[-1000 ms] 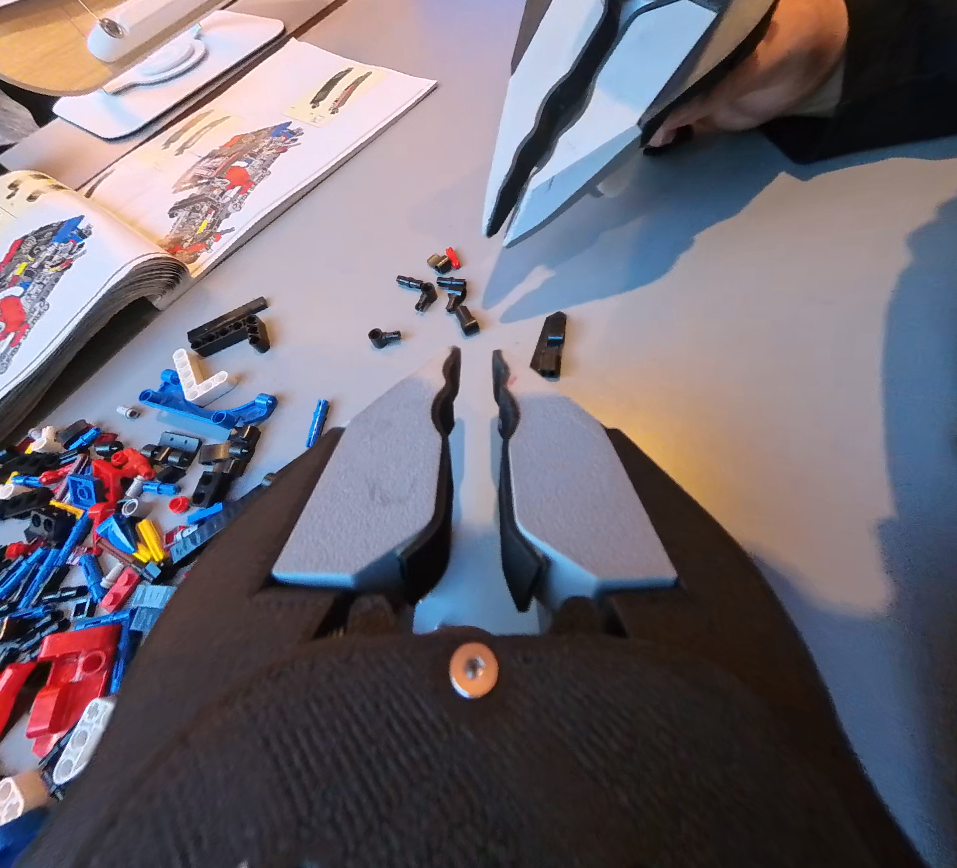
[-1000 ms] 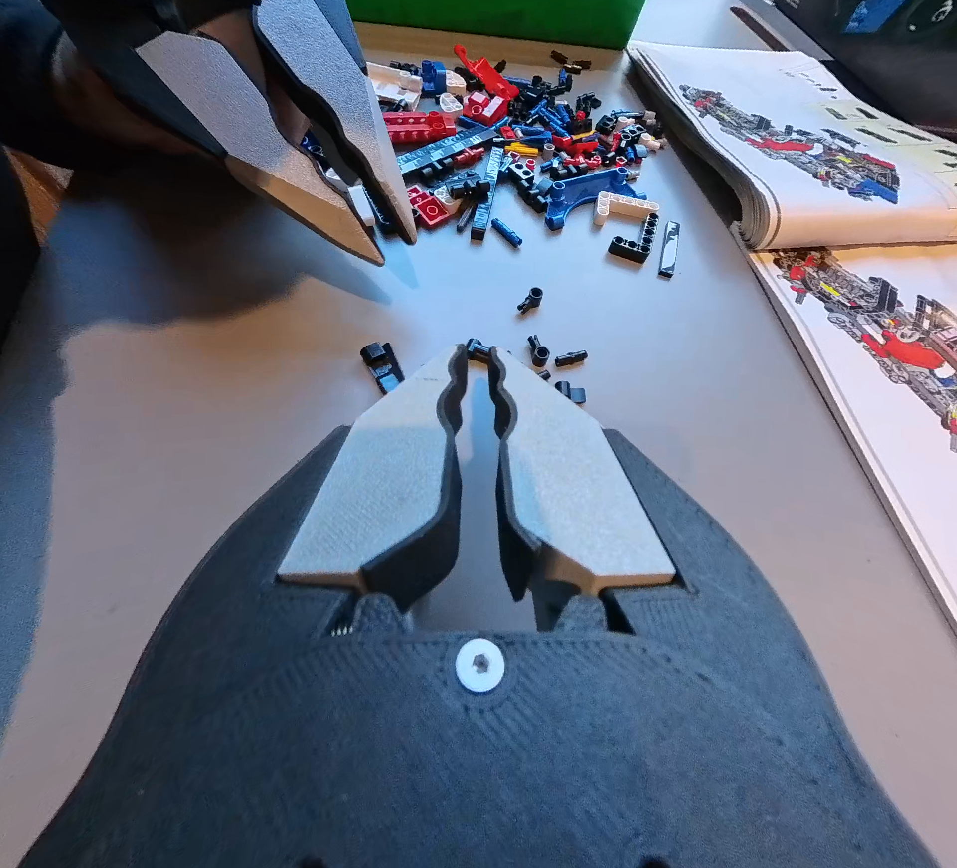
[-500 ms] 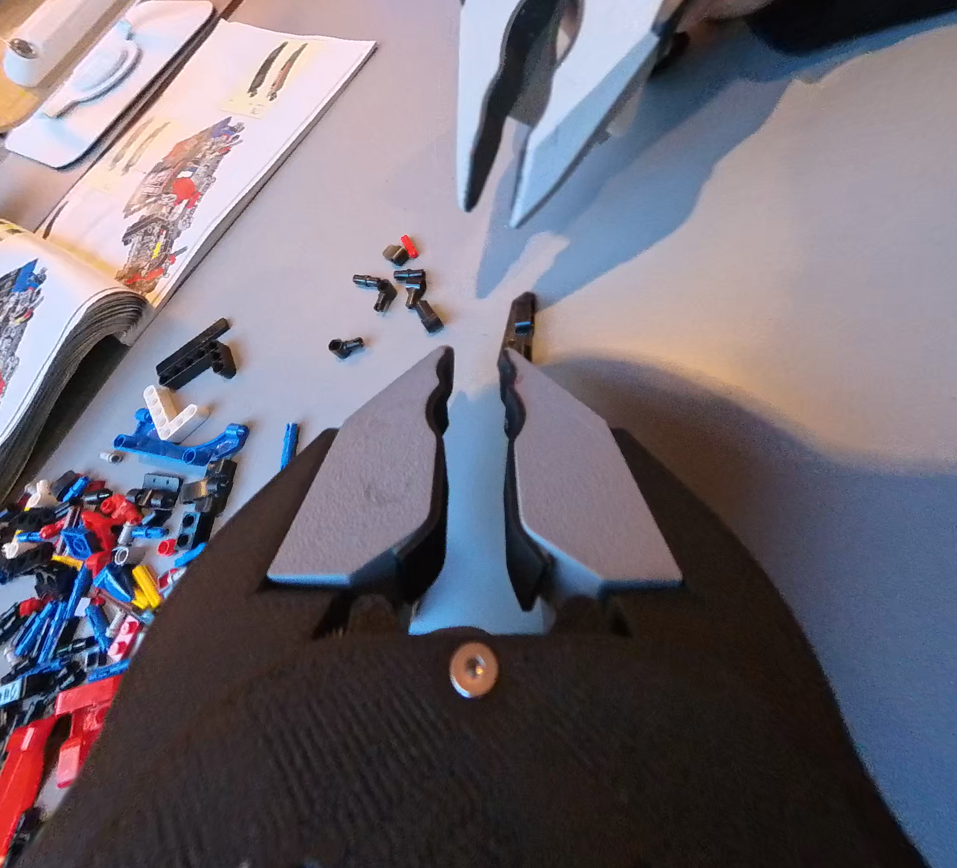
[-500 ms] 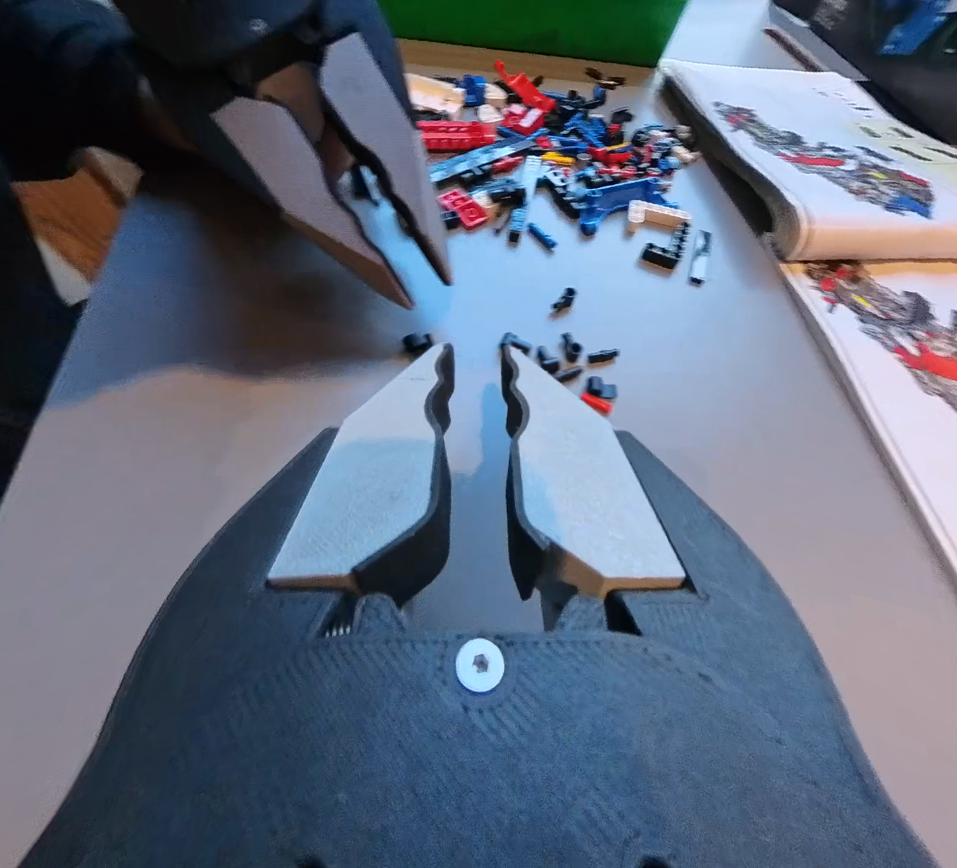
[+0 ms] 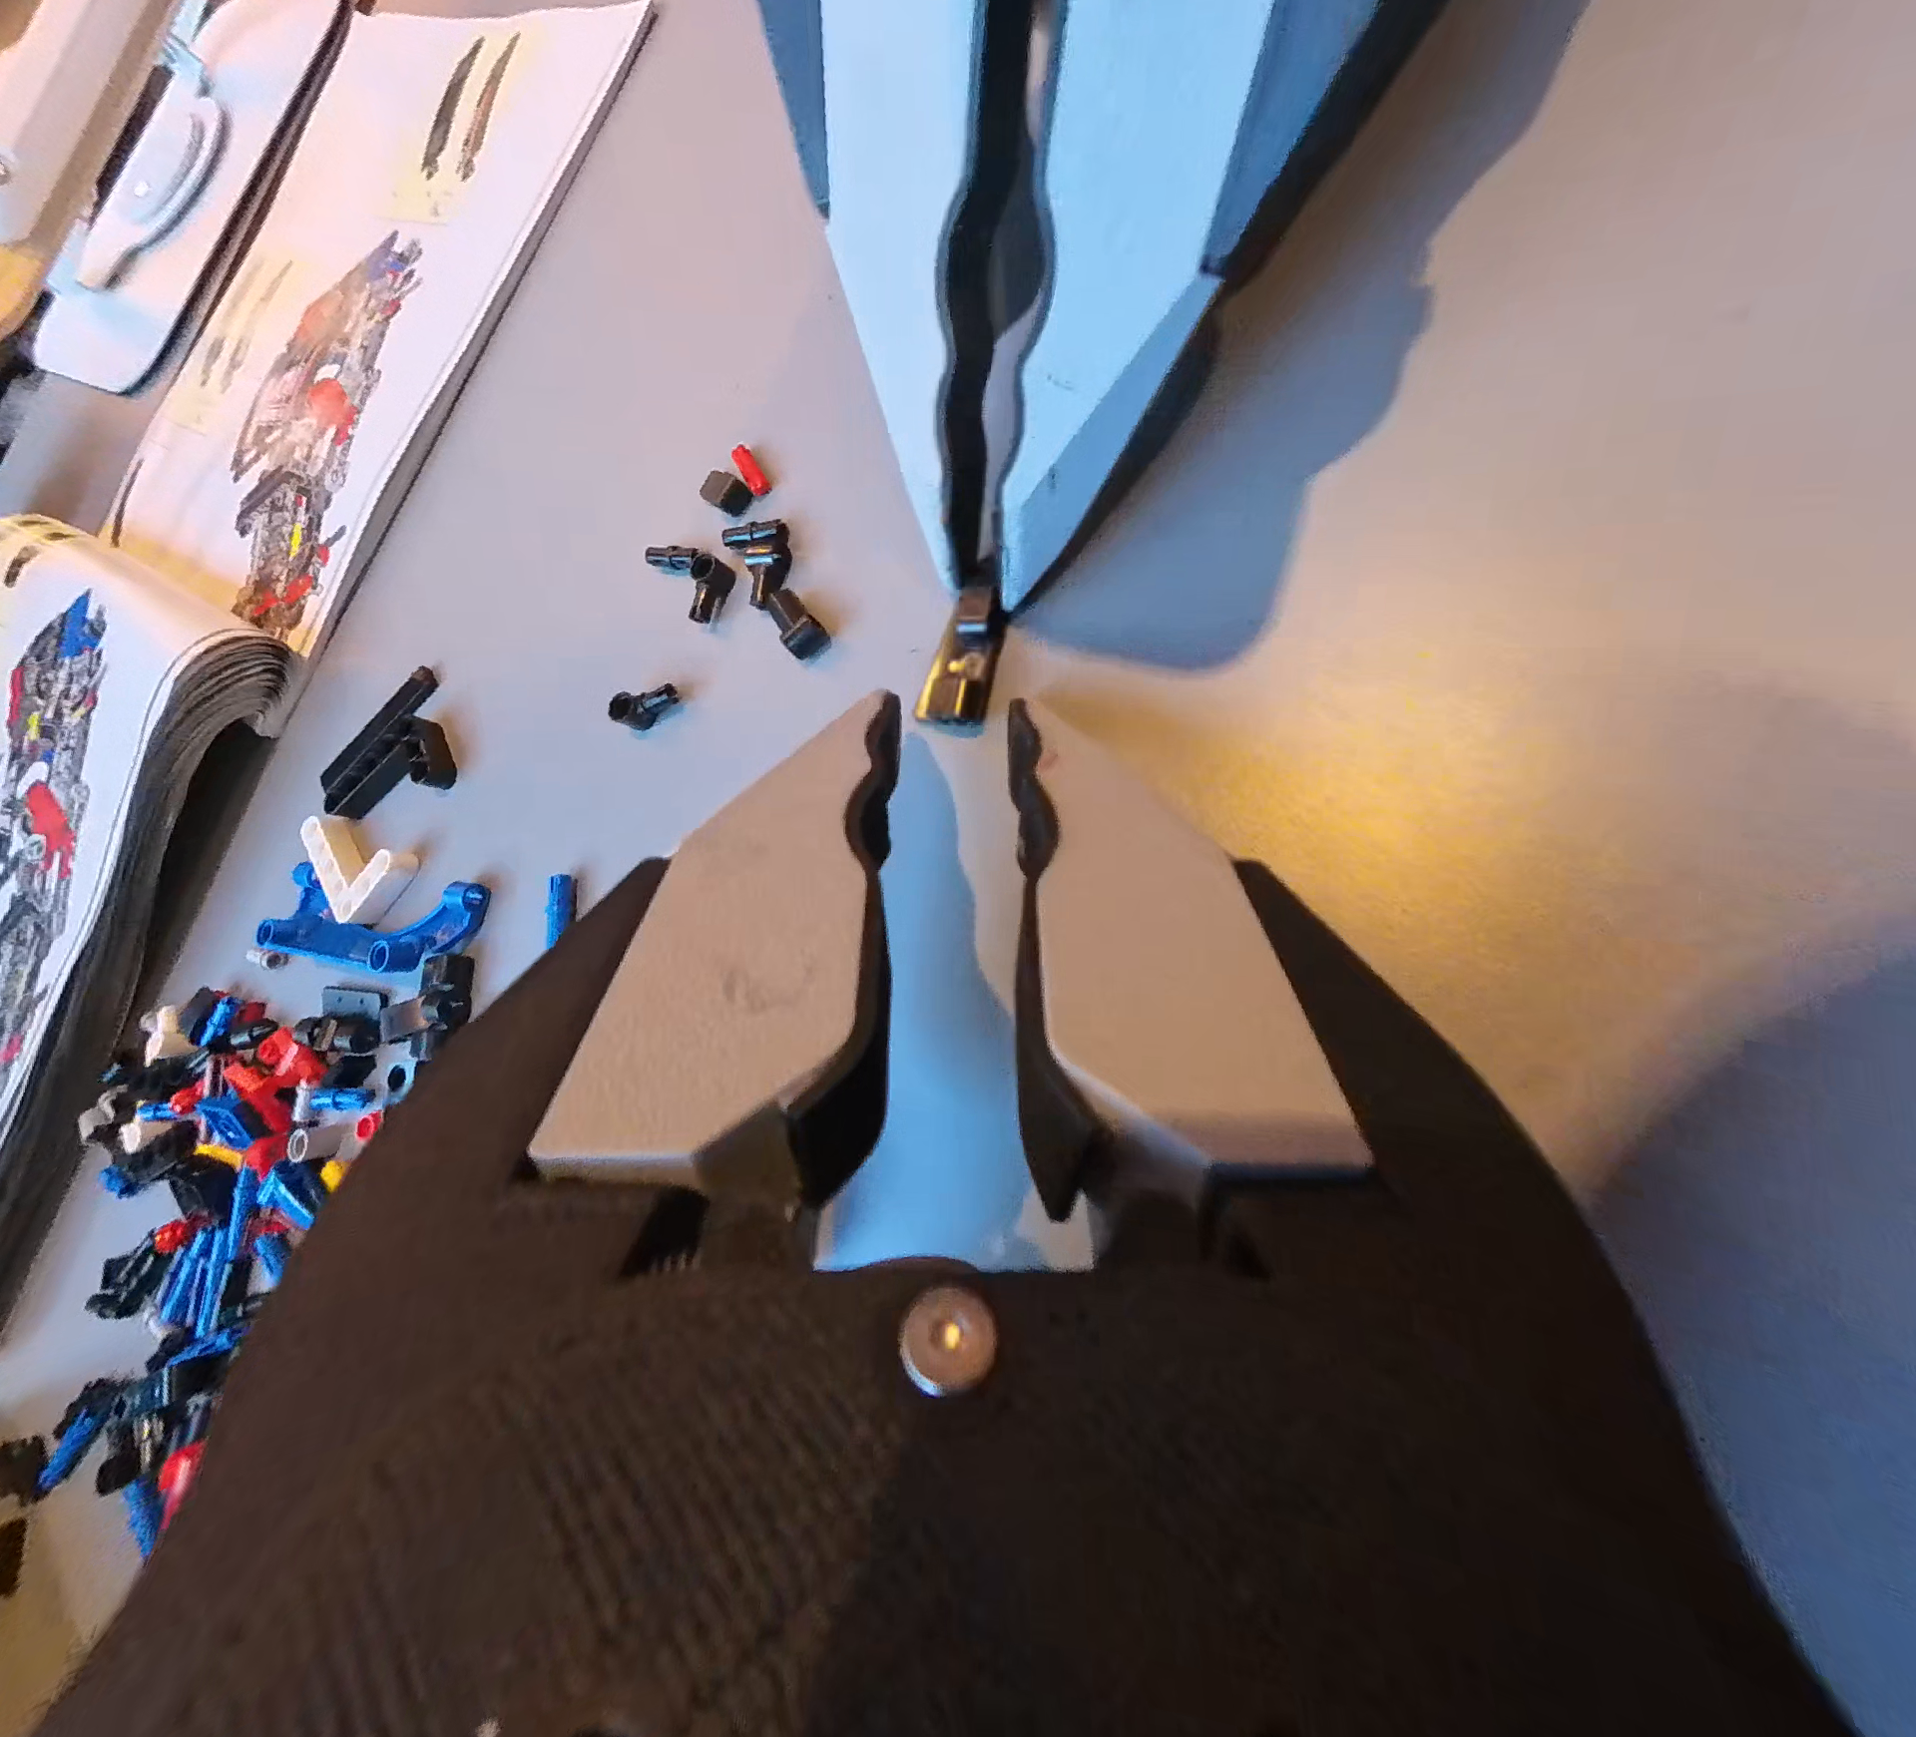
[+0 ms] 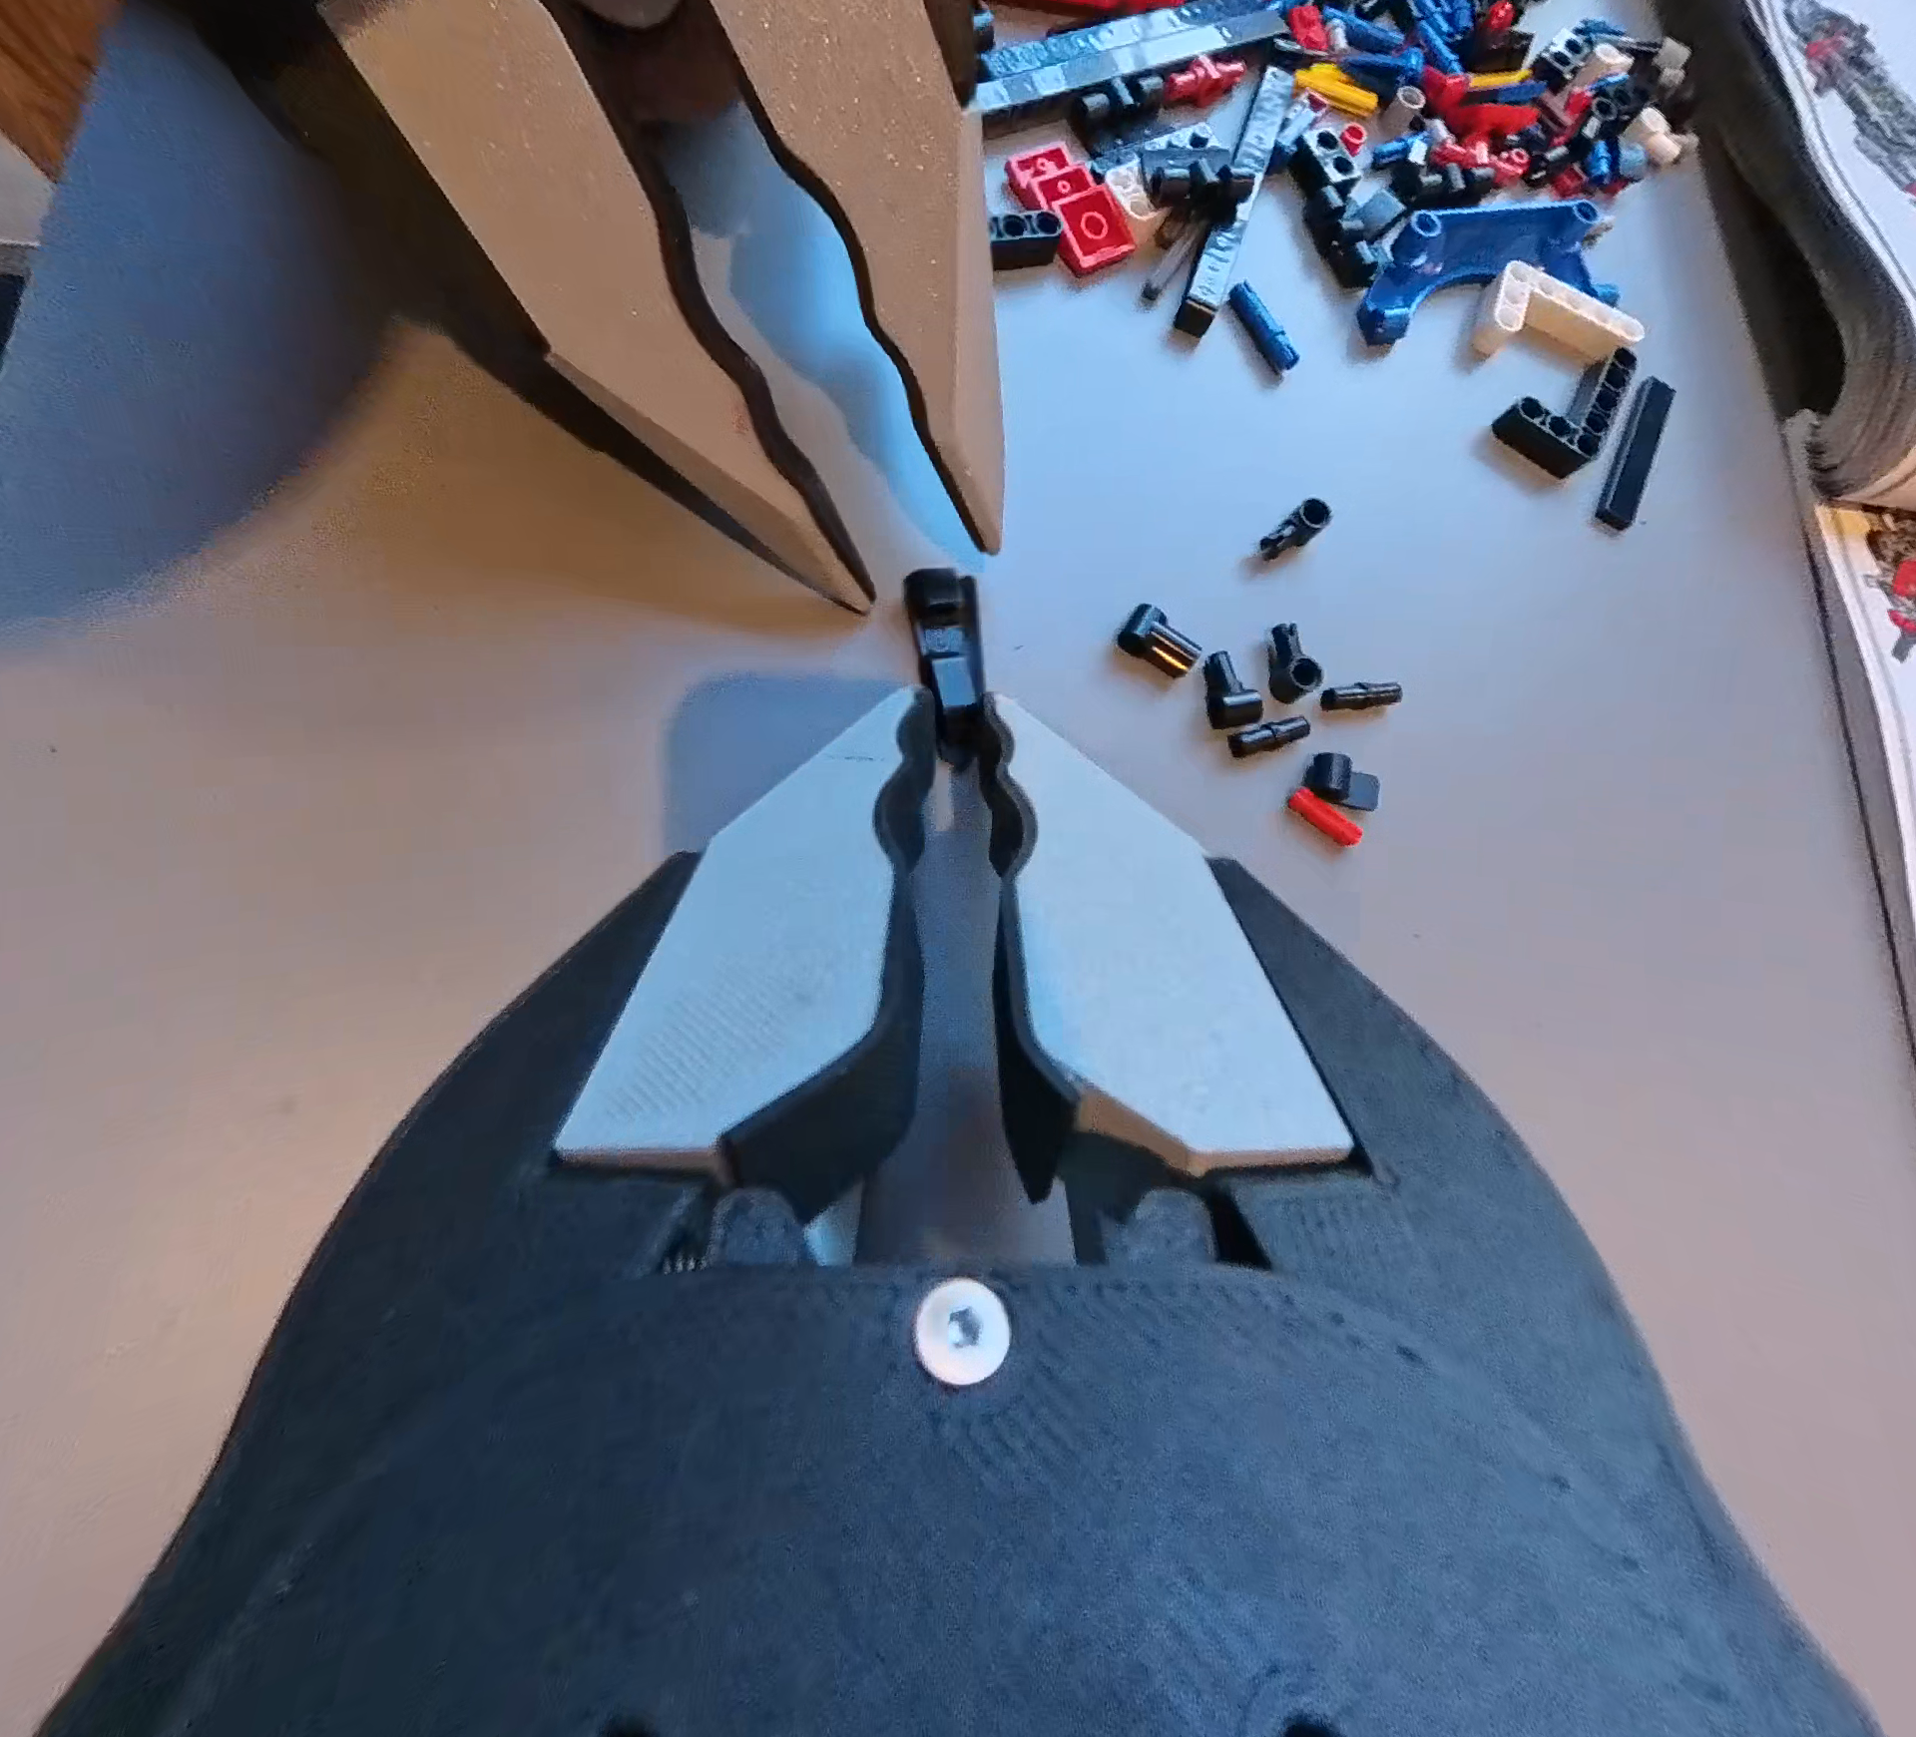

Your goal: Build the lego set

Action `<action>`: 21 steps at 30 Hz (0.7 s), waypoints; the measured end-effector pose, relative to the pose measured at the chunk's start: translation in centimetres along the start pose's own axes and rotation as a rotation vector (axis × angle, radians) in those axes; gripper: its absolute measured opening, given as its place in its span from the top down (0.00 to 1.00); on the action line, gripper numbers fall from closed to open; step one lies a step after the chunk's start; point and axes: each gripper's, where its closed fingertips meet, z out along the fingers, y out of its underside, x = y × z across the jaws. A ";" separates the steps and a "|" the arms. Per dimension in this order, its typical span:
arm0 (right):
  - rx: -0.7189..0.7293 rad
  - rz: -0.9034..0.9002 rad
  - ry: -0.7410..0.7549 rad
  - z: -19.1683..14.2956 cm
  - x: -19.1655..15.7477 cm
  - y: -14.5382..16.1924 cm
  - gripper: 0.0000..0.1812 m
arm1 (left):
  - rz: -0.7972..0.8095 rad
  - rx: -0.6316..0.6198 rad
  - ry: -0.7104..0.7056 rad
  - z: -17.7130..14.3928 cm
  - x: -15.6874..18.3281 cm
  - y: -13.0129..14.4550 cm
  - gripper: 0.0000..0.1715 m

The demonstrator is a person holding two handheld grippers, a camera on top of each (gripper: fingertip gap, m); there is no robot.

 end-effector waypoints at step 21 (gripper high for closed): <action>0.222 0.652 -0.451 -3.4 -1.1 -2.2 0.98 | 0.087 0.077 -0.034 0.1 0.4 -1.9 0.86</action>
